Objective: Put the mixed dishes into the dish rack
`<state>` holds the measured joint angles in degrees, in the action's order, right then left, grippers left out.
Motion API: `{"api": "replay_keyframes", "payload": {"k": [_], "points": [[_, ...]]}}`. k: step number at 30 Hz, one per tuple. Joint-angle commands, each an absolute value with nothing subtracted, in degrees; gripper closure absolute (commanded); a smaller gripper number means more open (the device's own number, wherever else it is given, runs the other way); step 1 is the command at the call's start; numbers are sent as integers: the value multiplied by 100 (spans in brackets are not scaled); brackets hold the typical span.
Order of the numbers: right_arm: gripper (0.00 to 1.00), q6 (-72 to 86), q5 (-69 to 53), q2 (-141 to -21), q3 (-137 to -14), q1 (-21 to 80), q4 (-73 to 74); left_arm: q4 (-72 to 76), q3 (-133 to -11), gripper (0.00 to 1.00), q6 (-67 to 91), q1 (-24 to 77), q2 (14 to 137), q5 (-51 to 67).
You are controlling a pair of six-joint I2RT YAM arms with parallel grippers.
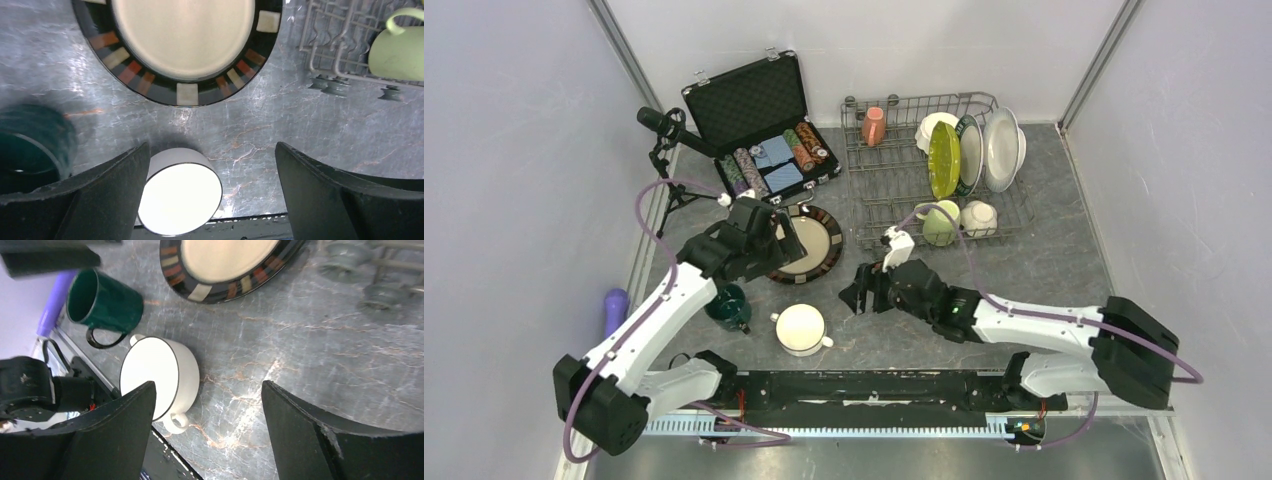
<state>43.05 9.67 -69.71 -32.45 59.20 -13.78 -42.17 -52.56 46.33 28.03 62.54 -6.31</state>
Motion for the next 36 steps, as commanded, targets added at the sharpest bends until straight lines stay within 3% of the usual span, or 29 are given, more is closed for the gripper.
{"api": "replay_keyframes", "payload": {"k": [1, 10, 16, 26, 29, 32, 36], "points": [[19, 4098, 1594, -7464, -3778, 6323, -1225, -5100, -5894, 0, 4095, 2795, 5773, -1461], [27, 3747, 1516, -8665, -4817, 6982, -1016, -4908, -5814, 0, 3454, 2786, 5430, -1709], [34, 3362, 1955, -9471, -5826, 7212, 333, -4680, -5751, 0, 3288, 2786, 5219, -1642], [40, 3399, 2135, -10080, -6033, 7312, 796, -4566, -5643, 0, 2989, 2787, 5100, -1354], [57, 3312, 2044, -10253, -6137, 7321, 792, -4563, -5594, 0, 2979, 2786, 5126, -1307], [83, 3156, 2155, -10303, -6387, 7321, 904, -4550, -5551, 0, 2994, 2786, 5228, -1080], [95, 2888, 2809, -9941, -6549, 7320, 1072, -4509, -5513, 0, 3010, 2786, 5407, -615]]}}
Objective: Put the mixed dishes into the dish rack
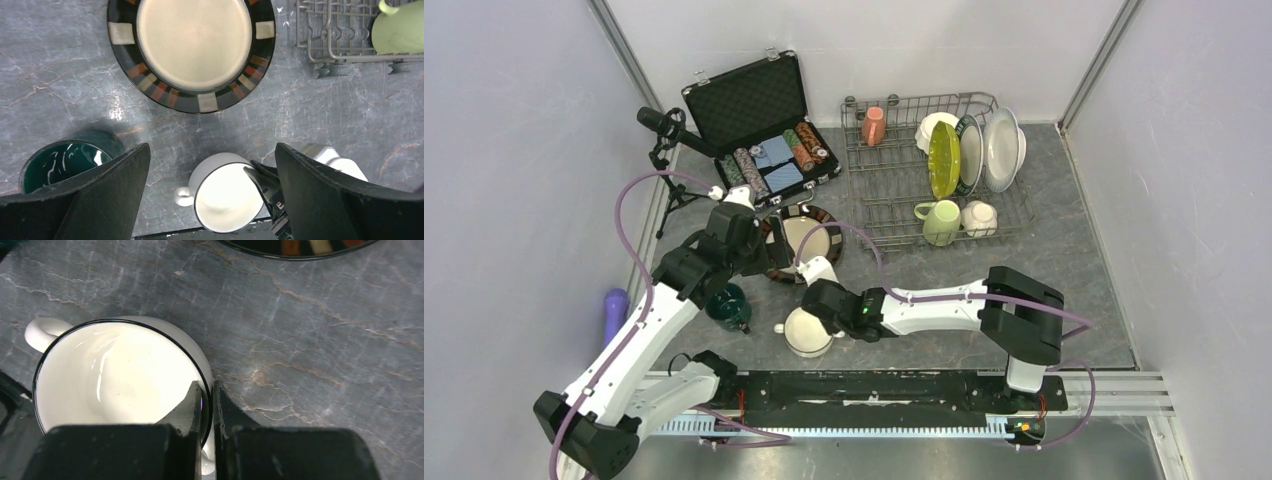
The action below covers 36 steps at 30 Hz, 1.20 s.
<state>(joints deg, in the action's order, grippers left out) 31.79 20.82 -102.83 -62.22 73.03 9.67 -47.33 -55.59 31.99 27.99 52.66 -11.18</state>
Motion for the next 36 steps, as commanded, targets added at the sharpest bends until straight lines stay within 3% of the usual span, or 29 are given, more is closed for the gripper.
{"api": "replay_keyframes", "payload": {"k": [1, 6, 12, 19, 27, 34, 36], "points": [[97, 2856, 3046, -9767, -6495, 7311, 1072, -4504, -5519, 0, 3030, 2786, 5429, -573], [100, 2505, 3745, -8977, -5973, 7275, 864, -4281, -5392, 0, 3008, 2786, 5335, -388], [100, 2588, 3352, -8529, -5341, 7068, 921, -3907, -5124, 0, 3296, 2786, 5475, -253], [100, 3100, 3221, -7446, -4138, 6719, 1165, -3176, -4450, 0, 4883, 2793, 5898, -446], [98, 3654, 3054, -5757, -2601, 5609, 1652, -2441, -3861, 0, 6366, 2795, 6441, -490], [85, 3691, 3117, -5192, -2133, 4874, 1853, -2361, -3493, 0, 7165, 2795, 6579, -960], [61, 3665, 3064, -5246, -2118, 4776, 1828, -2186, -3352, 0, 7330, 2795, 6623, -972]]}}
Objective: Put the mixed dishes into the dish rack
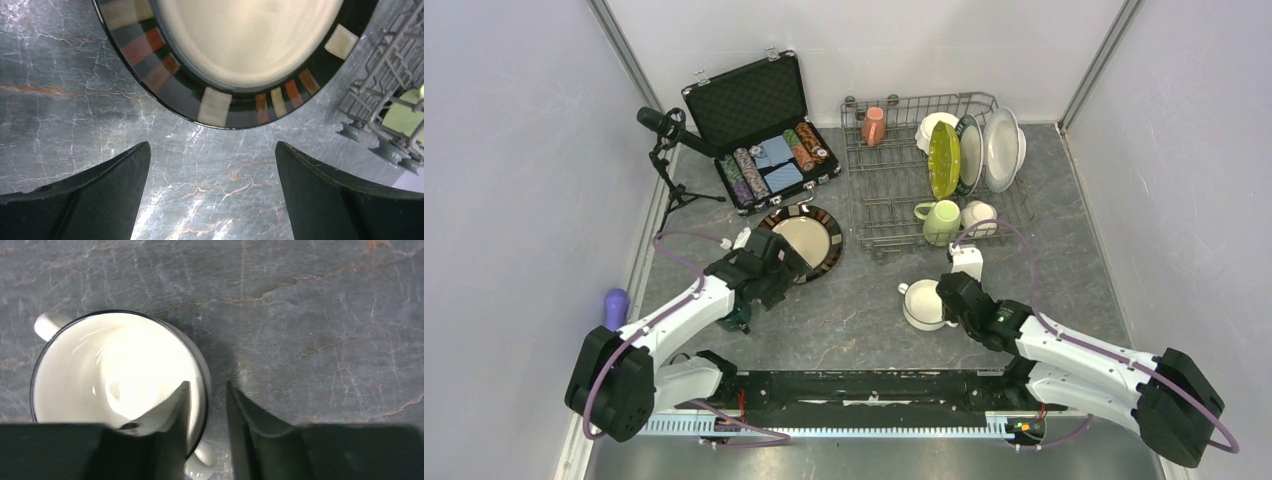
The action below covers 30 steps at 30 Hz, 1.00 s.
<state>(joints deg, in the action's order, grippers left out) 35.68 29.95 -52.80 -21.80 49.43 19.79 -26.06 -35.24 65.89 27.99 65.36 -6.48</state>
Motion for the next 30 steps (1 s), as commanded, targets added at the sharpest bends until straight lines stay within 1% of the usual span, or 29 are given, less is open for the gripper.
{"api": "replay_keyframes", "payload": {"k": [1, 2, 5, 6, 9, 11, 16, 19, 21, 22, 24, 29, 30], "points": [[54, 3654, 3042, -5249, -2110, 4758, 1808, -2113, -3297, 1, 7427, 2791, 6648, -974], [45, 3659, 3020, -5242, -2103, 4751, 1779, -2006, -3228, 1, 7531, 2791, 6676, -963], [33, 3623, 2918, -5153, -2104, 4737, 1679, -1674, -3066, 2, 7785, 2787, 6795, -947], [31, 3611, 2914, -5130, -2130, 4737, 1686, -1549, -3023, 3, 7857, 2786, 6840, -950], [27, 3555, 2973, -5001, -2250, 4737, 1776, -1215, -2850, 5, 8051, 2788, 6962, -979], [26, 3521, 3027, -4865, -2327, 4741, 1820, -955, -2768, 7, 8138, 2777, 7054, -1050], [26, 3488, 3068, -4406, -2374, 4737, 1825, -286, -2472, 16, 8552, 2784, 7317, -1394], [26, 3522, 3126, -4138, -2386, 4737, 1828, 293, -2246, 19, 8938, 2786, 7540, -1376], [26, 3557, 3197, -4009, -2390, 4740, 1844, 356, -2231, 21, 9170, 2805, 7732, -1354], [26, 3565, 3215, -3968, -2391, 4737, 1838, 360, -2224, 23, 9278, 2814, 7802, -1366], [26, 3593, 3229, -3914, -2407, 4735, 1843, 394, -2170, 35, 9503, 2822, 7897, -1416], [26, 3599, 3221, -3931, -2482, 4736, 1840, 793, -1930, 73, 9623, 2830, 7800, -1848], [27, 3589, 3215, -3942, -2495, 4737, 1837, 969, -1835, 84, 9549, 2822, 7689, -2001]]}}
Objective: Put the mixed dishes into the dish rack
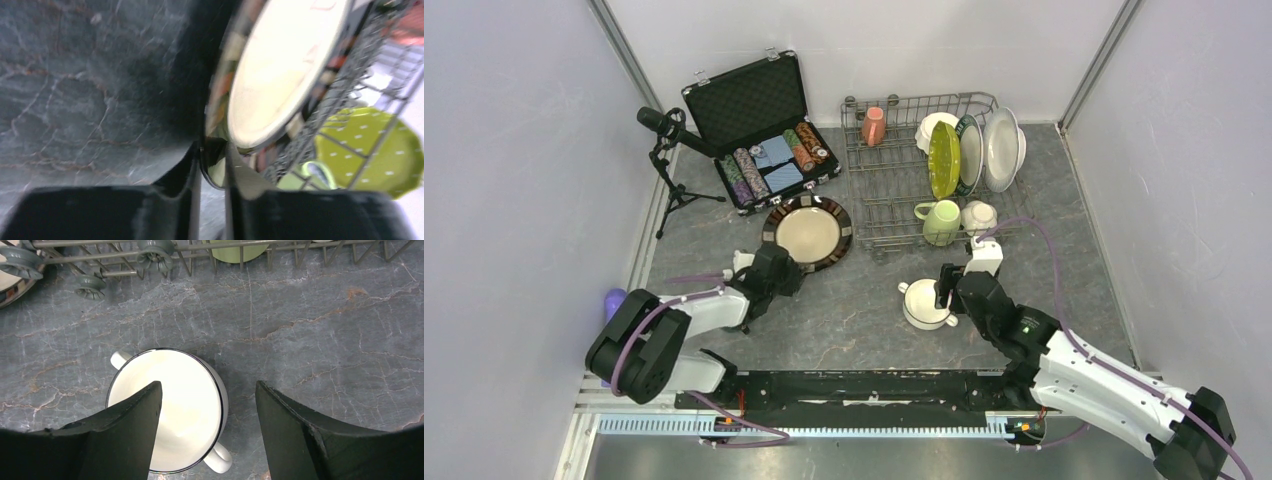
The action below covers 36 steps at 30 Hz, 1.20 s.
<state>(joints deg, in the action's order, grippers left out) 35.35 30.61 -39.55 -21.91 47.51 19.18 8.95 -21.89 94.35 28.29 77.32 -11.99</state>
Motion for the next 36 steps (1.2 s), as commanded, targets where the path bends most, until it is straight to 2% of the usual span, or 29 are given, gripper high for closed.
{"api": "replay_keyframes", "payload": {"k": [1, 2, 5, 12, 17, 25, 36], "points": [[26, 3578, 3211, -3948, -2505, 4737, 1824, 1110, -1745, 93, 9456, 2821, 7552, -2122], [26, 3567, 3202, -3961, -2518, 4737, 1821, 1184, -1661, 98, 9365, 2834, 7383, -2246], [26, 3544, 3202, -3999, -2534, 4737, 1801, 810, -1678, 98, 9133, 2895, 6702, -2579], [27, 3506, 2998, -4150, -2596, 4737, 1578, -1473, -2344, 98, 8812, 2937, 5067, -3152], [27, 3240, 2486, -4359, -2761, 4740, 1181, -2056, -2892, 98, 7782, 2936, 4254, -3692], [28, 2524, 1616, -5192, -4105, 4737, 1136, -1904, -3623, 98, 6039, 2940, 3337, -3533], [25, 2690, 715, -5979, -5033, 4673, 804, -1746, -4266, 98, 5364, 2937, 3099, -2731]]}}
